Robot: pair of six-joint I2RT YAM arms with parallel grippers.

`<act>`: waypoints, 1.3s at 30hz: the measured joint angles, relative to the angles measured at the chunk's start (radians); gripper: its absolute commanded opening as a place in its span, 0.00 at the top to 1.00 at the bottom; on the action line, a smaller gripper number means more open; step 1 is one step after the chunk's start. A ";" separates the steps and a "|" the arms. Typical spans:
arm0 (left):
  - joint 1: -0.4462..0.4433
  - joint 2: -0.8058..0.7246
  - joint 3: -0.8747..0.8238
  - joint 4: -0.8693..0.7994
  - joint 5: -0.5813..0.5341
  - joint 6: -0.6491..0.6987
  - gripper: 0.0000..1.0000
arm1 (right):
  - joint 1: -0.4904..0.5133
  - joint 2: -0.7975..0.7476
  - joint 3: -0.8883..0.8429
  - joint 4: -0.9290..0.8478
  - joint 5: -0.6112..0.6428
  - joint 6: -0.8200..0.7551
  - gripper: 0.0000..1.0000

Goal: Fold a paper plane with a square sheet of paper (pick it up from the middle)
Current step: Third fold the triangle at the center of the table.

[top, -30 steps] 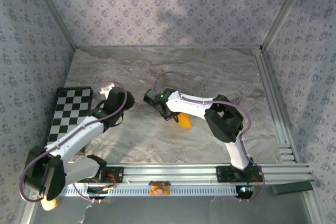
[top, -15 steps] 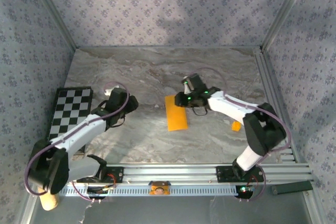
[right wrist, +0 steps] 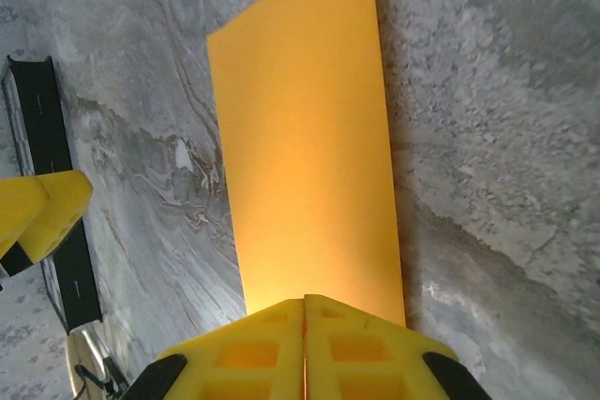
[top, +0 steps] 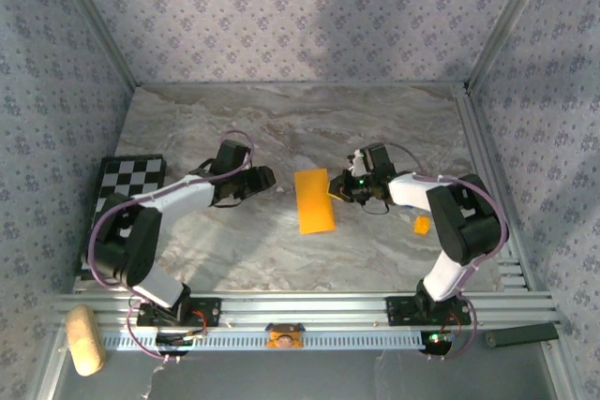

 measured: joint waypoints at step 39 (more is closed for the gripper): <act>-0.087 0.323 0.191 -0.007 0.367 -0.029 0.60 | 0.005 0.069 -0.041 0.068 -0.013 0.079 0.92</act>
